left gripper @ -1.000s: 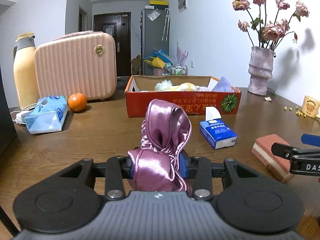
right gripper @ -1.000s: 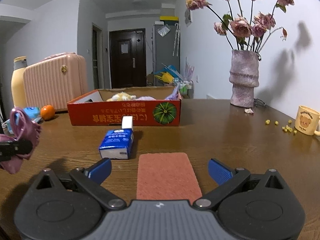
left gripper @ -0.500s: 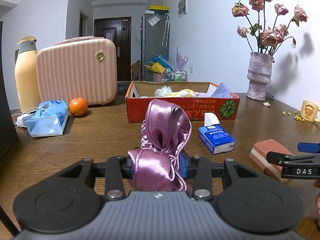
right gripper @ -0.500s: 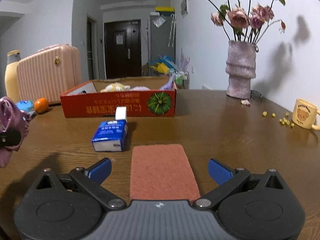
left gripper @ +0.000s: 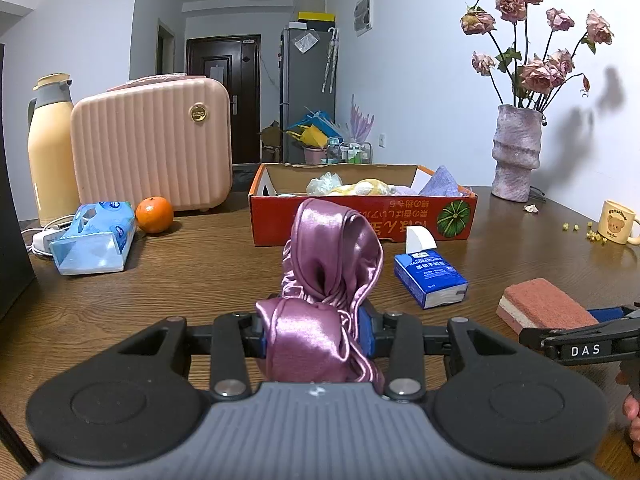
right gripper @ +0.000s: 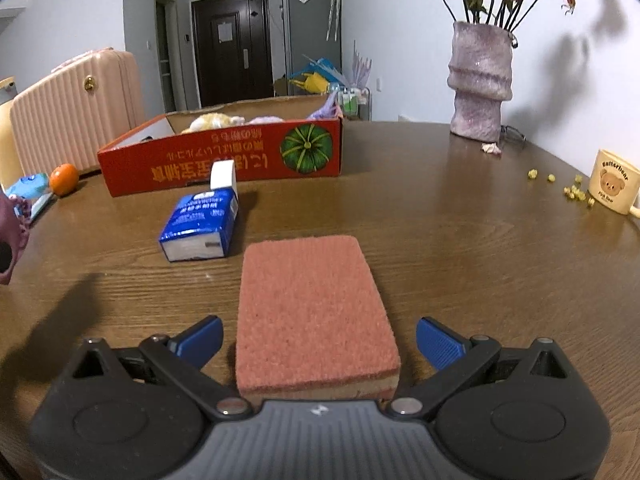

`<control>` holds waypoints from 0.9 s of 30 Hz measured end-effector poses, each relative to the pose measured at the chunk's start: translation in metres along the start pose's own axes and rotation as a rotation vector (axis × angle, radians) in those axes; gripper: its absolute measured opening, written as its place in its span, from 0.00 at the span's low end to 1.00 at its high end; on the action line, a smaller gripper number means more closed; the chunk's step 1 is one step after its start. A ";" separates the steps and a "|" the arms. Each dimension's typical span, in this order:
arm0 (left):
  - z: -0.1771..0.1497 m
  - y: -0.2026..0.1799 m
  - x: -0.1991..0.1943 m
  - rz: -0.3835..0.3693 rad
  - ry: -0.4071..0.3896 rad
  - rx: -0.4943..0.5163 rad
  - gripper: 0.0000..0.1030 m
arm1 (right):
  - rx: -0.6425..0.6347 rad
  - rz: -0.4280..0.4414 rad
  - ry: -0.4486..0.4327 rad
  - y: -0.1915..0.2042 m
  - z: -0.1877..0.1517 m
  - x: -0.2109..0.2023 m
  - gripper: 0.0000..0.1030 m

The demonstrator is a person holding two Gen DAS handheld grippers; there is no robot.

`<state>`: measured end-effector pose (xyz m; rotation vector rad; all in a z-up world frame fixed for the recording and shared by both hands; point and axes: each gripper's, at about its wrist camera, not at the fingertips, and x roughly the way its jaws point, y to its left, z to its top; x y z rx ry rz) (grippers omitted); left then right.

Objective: Organize soft objects
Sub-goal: 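Lower the right tool onto the pink sponge and close on it, then carry the scrunchie in the left tool and sponge in the right tool over the box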

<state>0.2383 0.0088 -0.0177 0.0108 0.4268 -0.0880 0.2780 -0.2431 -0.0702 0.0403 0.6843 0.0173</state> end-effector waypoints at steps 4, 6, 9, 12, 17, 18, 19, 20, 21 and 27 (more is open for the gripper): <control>0.000 0.000 0.000 0.000 0.000 0.000 0.38 | 0.004 0.001 0.021 0.000 0.000 0.003 1.00; 0.000 0.000 0.000 -0.001 0.000 0.001 0.38 | 0.001 0.000 0.023 0.000 -0.001 0.003 1.00; 0.000 0.000 0.000 -0.001 0.000 0.001 0.38 | -0.004 -0.001 0.025 0.001 0.000 0.003 1.00; 0.000 0.000 0.000 -0.001 0.000 0.001 0.38 | -0.010 0.006 0.025 0.001 0.000 0.003 0.97; -0.001 -0.001 -0.001 -0.003 -0.001 0.005 0.38 | -0.029 0.020 -0.007 0.004 0.000 -0.002 0.68; -0.001 -0.001 -0.001 -0.004 -0.002 0.004 0.38 | -0.033 0.027 -0.011 0.005 0.000 -0.003 0.67; -0.001 -0.001 -0.001 -0.003 -0.002 0.004 0.38 | -0.034 0.035 -0.013 0.005 0.000 -0.004 0.67; -0.001 -0.001 -0.001 -0.002 -0.002 0.004 0.38 | -0.035 0.039 -0.017 0.005 -0.001 -0.004 0.67; -0.001 -0.001 -0.001 -0.003 -0.002 0.004 0.38 | -0.037 0.039 -0.028 0.005 -0.001 -0.006 0.67; -0.001 -0.001 -0.001 -0.002 -0.005 0.002 0.38 | -0.073 0.049 -0.124 0.011 -0.002 -0.021 0.67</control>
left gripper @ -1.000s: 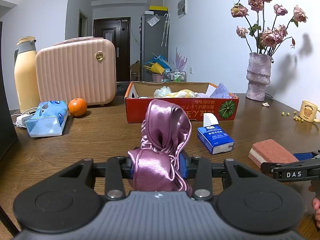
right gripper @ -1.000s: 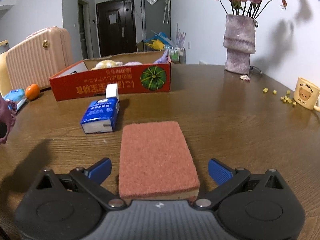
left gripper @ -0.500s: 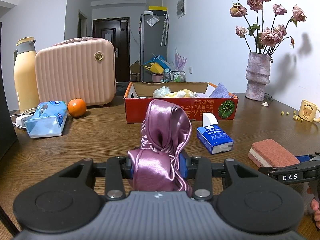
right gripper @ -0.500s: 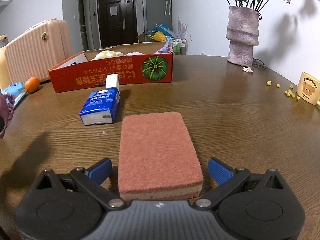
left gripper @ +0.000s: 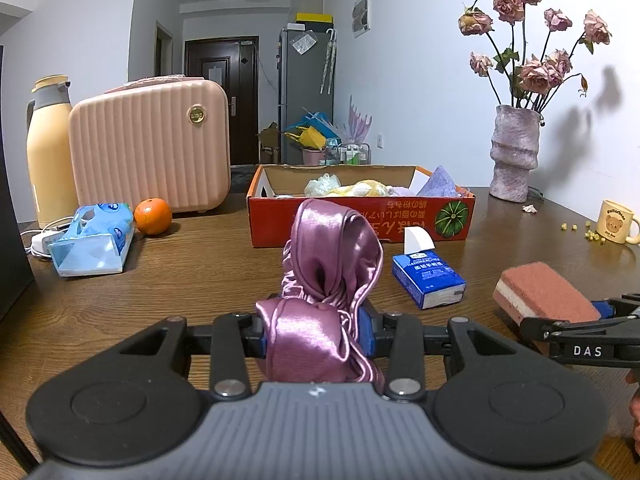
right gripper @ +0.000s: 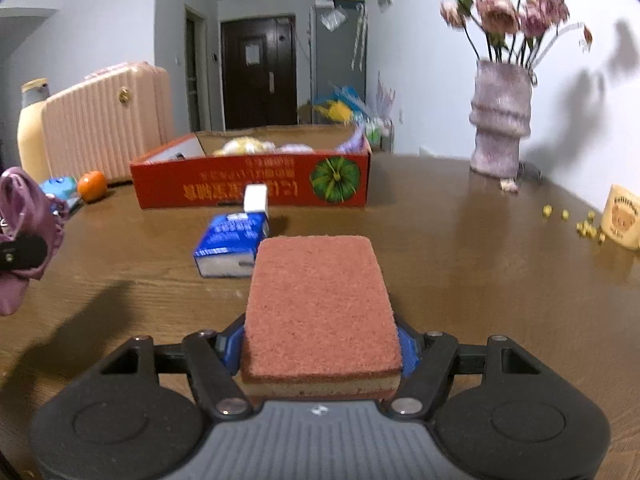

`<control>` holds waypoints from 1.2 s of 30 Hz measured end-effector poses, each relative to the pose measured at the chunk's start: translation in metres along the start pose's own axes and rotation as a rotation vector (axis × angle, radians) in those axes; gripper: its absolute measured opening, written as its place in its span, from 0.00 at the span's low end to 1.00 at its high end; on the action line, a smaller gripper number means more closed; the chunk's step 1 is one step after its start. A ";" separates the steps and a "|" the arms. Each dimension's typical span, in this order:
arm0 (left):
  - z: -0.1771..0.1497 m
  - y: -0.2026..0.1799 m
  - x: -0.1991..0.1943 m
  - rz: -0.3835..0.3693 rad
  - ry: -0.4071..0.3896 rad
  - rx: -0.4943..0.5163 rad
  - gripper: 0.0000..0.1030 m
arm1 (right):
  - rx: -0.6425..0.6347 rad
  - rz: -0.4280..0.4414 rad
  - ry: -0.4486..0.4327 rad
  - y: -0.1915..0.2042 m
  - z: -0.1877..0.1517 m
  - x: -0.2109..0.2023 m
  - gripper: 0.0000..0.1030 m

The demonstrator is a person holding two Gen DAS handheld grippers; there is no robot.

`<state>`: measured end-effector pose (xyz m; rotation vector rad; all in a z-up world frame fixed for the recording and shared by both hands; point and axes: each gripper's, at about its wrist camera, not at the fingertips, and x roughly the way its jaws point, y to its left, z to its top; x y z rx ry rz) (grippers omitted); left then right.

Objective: Organize soft objects
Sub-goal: 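Carry the scrunchie in the left tool and sponge in the right tool over the box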

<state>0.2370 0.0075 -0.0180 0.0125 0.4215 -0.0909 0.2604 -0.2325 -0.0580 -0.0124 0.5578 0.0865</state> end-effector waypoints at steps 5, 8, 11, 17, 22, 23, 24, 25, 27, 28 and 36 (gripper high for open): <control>0.000 0.000 0.000 0.004 -0.004 0.003 0.38 | -0.029 0.014 -0.101 0.005 0.001 -0.015 0.67; 0.000 -0.001 0.001 0.012 -0.006 0.004 0.38 | -0.032 0.037 -0.175 0.006 0.002 -0.025 0.67; 0.001 -0.001 0.001 0.022 -0.009 -0.004 0.38 | -0.047 0.043 -0.238 0.011 0.002 -0.034 0.67; 0.003 -0.005 0.001 0.029 -0.023 -0.014 0.39 | -0.064 0.034 -0.308 0.022 0.004 -0.041 0.67; 0.005 -0.008 0.003 0.036 -0.028 -0.025 0.39 | -0.041 0.026 -0.328 0.023 0.007 -0.040 0.67; 0.005 -0.009 0.003 0.042 -0.030 -0.030 0.39 | -0.036 0.022 -0.329 0.023 0.008 -0.039 0.67; 0.006 -0.009 0.003 0.053 -0.034 -0.036 0.39 | -0.034 0.017 -0.331 0.024 0.007 -0.039 0.67; 0.006 -0.009 0.004 0.059 -0.038 -0.041 0.39 | -0.033 0.009 -0.335 0.025 0.007 -0.038 0.67; 0.007 -0.009 0.004 0.066 -0.049 -0.050 0.39 | -0.035 -0.007 -0.347 0.028 0.008 -0.036 0.67; 0.008 -0.010 0.005 0.069 -0.052 -0.052 0.39 | -0.036 -0.009 -0.353 0.029 0.009 -0.035 0.67; 0.014 -0.013 0.015 0.079 -0.058 -0.064 0.39 | -0.053 -0.024 -0.381 0.034 0.016 -0.023 0.67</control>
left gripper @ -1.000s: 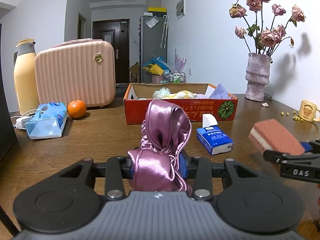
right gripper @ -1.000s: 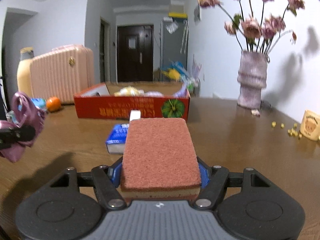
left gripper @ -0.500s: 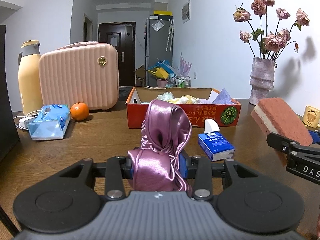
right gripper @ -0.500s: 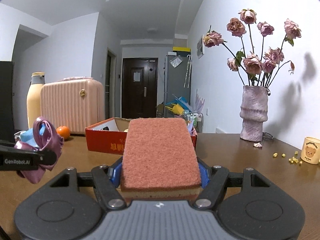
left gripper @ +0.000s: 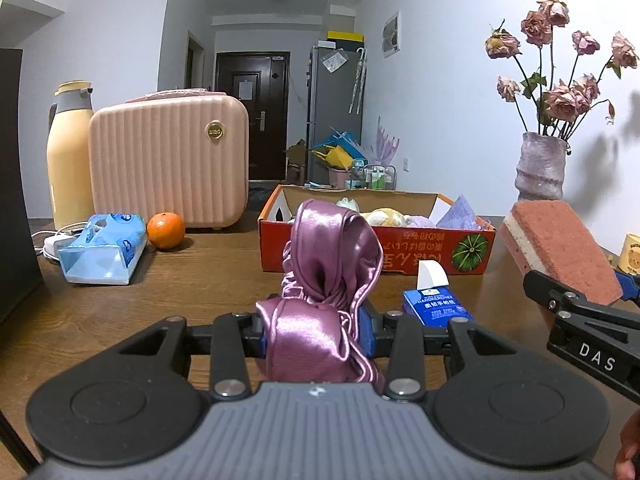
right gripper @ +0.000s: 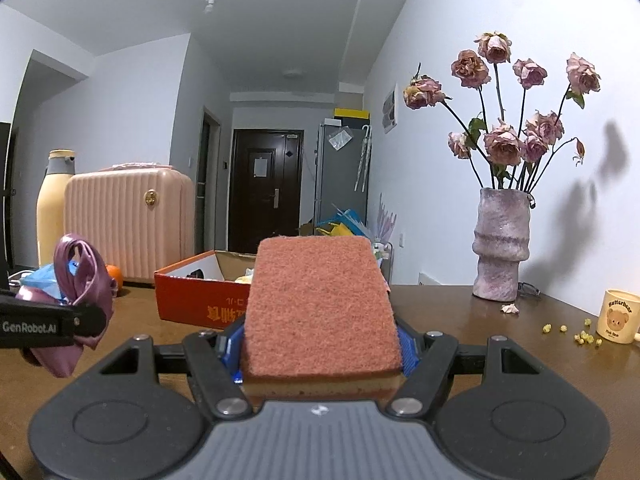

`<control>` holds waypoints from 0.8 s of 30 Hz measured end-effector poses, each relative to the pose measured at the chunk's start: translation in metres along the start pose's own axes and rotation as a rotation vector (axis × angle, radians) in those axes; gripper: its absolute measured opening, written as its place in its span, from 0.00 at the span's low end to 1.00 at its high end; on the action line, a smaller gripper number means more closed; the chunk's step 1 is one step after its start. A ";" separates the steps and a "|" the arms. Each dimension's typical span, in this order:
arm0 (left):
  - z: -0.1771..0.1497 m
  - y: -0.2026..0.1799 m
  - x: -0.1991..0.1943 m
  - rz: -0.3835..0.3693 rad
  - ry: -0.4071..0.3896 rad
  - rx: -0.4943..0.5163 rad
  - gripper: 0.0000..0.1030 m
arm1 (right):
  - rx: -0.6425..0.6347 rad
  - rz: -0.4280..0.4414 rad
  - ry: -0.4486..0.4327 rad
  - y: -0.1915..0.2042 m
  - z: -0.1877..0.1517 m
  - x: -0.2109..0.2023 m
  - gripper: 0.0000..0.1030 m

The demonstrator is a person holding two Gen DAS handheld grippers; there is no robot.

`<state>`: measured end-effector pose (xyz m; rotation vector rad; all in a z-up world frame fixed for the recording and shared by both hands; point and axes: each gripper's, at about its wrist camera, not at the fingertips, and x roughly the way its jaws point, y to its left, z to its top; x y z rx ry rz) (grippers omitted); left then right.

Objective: Organize soft objects
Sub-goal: 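Carry the scrunchie in the left tool and sponge in the right tool over the box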

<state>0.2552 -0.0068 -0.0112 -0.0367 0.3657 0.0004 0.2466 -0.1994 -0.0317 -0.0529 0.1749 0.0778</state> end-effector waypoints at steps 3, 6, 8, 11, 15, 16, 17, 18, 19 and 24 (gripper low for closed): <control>0.002 -0.001 0.006 0.006 0.006 -0.009 0.39 | 0.007 -0.006 -0.003 0.000 0.001 0.008 0.67; 0.004 -0.001 0.011 0.019 0.000 -0.011 0.39 | 0.013 -0.012 -0.005 -0.002 0.003 0.016 0.67; 0.006 -0.001 0.015 0.023 -0.003 -0.015 0.39 | 0.017 -0.014 -0.009 -0.003 0.004 0.022 0.67; 0.010 -0.001 0.022 0.026 -0.002 -0.021 0.39 | 0.020 -0.019 -0.015 -0.005 0.006 0.029 0.67; 0.015 -0.001 0.032 0.031 -0.007 -0.028 0.39 | 0.033 -0.022 -0.021 -0.008 0.007 0.039 0.67; 0.016 -0.001 0.034 0.033 -0.009 -0.029 0.39 | 0.036 -0.023 -0.021 -0.009 0.008 0.041 0.67; 0.017 -0.001 0.037 0.033 -0.010 -0.031 0.39 | 0.040 -0.024 -0.022 -0.009 0.008 0.043 0.67; 0.018 -0.001 0.040 0.034 -0.011 -0.033 0.39 | 0.044 -0.024 -0.022 -0.010 0.009 0.046 0.67; 0.019 -0.002 0.042 0.035 -0.010 -0.034 0.39 | 0.048 -0.025 -0.022 -0.011 0.009 0.049 0.67; 0.025 -0.001 0.054 0.039 -0.014 -0.042 0.39 | 0.064 -0.029 -0.027 -0.016 0.011 0.061 0.67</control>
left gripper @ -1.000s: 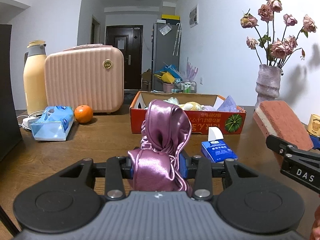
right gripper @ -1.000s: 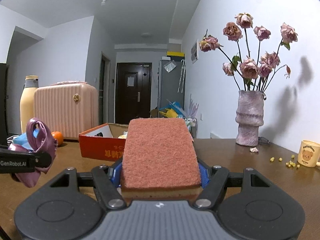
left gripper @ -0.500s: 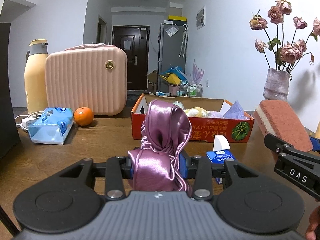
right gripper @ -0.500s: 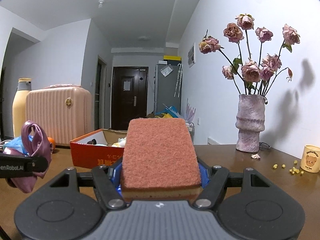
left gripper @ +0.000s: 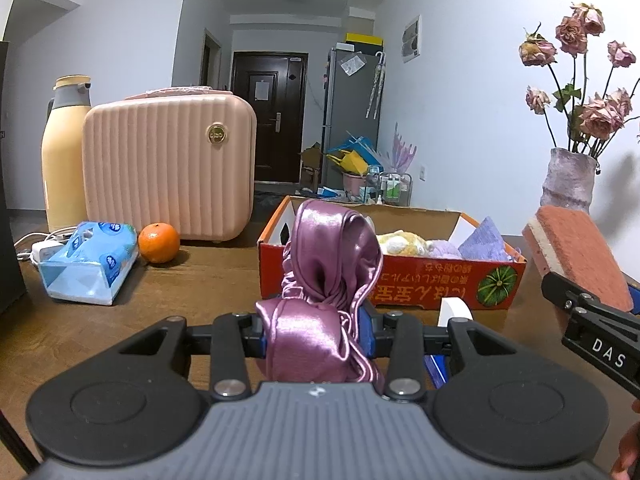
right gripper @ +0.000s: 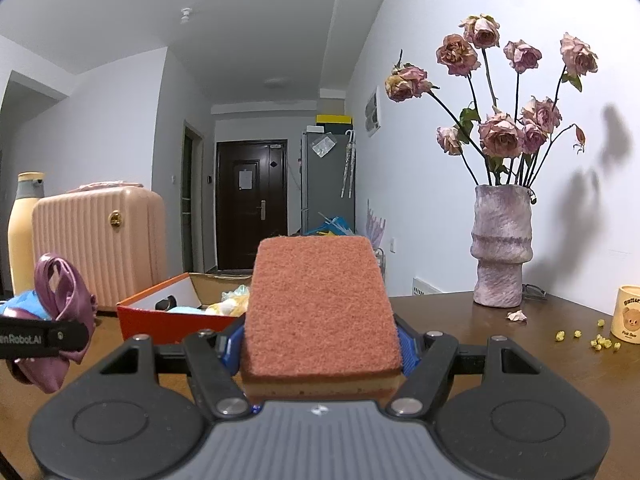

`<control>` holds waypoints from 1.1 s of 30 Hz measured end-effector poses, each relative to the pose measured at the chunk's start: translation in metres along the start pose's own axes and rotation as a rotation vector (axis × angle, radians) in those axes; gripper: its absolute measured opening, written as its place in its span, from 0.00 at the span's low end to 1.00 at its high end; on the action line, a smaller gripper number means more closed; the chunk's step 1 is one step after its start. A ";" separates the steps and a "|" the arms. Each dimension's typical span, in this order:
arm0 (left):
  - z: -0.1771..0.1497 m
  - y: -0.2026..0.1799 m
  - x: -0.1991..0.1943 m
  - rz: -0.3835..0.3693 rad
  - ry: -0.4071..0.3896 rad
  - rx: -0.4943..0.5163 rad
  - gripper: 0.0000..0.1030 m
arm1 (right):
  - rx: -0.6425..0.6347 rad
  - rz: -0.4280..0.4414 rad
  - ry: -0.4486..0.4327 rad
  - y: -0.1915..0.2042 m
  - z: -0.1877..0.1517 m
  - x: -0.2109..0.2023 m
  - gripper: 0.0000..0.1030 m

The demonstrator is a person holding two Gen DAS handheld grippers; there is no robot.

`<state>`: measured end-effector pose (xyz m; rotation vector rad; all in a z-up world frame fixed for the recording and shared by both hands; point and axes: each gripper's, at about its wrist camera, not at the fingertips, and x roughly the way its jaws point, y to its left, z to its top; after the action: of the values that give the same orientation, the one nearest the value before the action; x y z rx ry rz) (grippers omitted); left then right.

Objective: Organize soft objects
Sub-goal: 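Carry the scrunchie in the left tool and sponge in the right tool over the box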

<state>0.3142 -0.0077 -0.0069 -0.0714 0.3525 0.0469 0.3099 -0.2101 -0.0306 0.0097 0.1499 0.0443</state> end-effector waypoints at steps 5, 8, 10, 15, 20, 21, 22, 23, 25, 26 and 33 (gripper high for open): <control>0.005 0.001 0.012 0.003 0.000 -0.010 0.39 | 0.007 0.000 -0.004 -0.002 0.001 0.012 0.67; 0.007 0.000 0.018 0.003 -0.003 -0.010 0.39 | 0.007 0.003 -0.009 -0.003 0.002 0.018 0.67; 0.009 -0.001 0.021 0.002 -0.008 -0.010 0.39 | 0.007 0.006 -0.010 -0.003 0.003 0.021 0.67; 0.014 -0.004 0.031 -0.004 -0.018 -0.013 0.39 | 0.011 0.018 -0.018 -0.004 0.004 0.029 0.67; 0.019 -0.010 0.042 -0.010 -0.019 -0.006 0.39 | 0.017 0.027 -0.022 -0.006 0.006 0.040 0.67; 0.019 -0.010 0.044 -0.010 -0.020 -0.006 0.39 | 0.019 0.028 -0.022 -0.006 0.006 0.042 0.67; 0.020 -0.011 0.046 -0.011 -0.021 -0.006 0.39 | 0.020 0.029 -0.022 -0.006 0.006 0.045 0.67; 0.021 -0.011 0.048 -0.011 -0.022 -0.007 0.39 | 0.021 0.030 -0.022 -0.007 0.007 0.047 0.67; 0.023 -0.013 0.052 -0.011 -0.024 -0.007 0.39 | 0.023 0.032 -0.021 -0.007 0.007 0.052 0.67; 0.023 -0.013 0.054 -0.010 -0.025 -0.007 0.39 | 0.025 0.034 -0.021 -0.008 0.007 0.054 0.67; 0.029 -0.018 0.068 -0.016 -0.030 -0.007 0.39 | 0.021 0.044 -0.027 -0.008 0.009 0.067 0.67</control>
<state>0.3887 -0.0215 -0.0023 -0.0808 0.3222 0.0335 0.3780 -0.2153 -0.0321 0.0348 0.1231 0.0868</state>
